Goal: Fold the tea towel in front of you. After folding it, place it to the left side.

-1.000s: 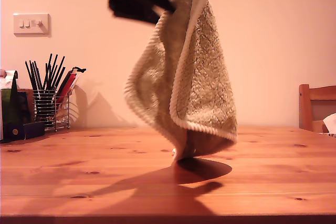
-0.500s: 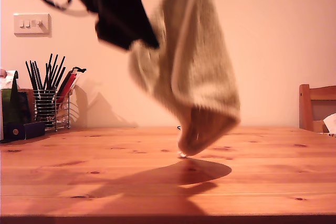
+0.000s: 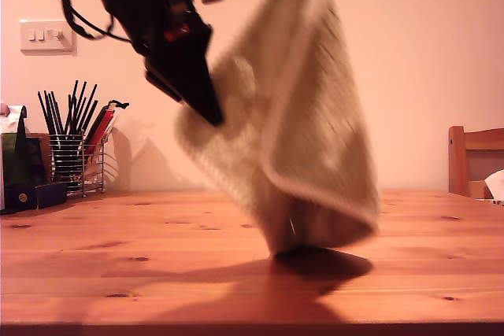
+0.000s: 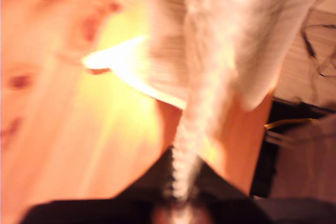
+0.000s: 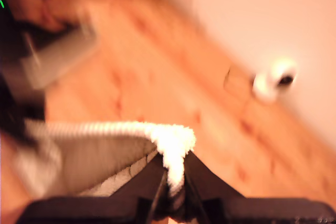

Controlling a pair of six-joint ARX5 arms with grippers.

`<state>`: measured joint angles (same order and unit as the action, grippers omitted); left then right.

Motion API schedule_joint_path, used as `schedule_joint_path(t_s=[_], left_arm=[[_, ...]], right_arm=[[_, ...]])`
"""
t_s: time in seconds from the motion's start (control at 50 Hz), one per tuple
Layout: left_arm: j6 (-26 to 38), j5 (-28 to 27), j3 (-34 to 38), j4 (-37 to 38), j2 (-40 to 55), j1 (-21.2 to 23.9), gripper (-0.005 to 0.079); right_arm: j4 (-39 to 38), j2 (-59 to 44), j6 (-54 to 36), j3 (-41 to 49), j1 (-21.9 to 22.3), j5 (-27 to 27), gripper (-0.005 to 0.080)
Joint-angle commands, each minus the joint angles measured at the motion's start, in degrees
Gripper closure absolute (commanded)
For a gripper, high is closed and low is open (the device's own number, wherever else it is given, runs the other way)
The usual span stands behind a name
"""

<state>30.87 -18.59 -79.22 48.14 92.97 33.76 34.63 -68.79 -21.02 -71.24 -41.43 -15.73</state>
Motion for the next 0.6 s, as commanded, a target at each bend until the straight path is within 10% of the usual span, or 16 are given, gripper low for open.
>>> schedule_joint_path(t_s=[0.0,0.58], left_arm=[[0.7,0.2,-0.4,-0.1,-2.8,-0.3,0.0764],[0.7,13.7,-6.8,-6.2,-4.9,-2.3,0.0764]], right_arm=[[0.6,-0.1,0.2,0.1,1.5,0.9,0.0765],[0.6,-6.3,-1.6,0.1,12.3,8.8,0.0765]])
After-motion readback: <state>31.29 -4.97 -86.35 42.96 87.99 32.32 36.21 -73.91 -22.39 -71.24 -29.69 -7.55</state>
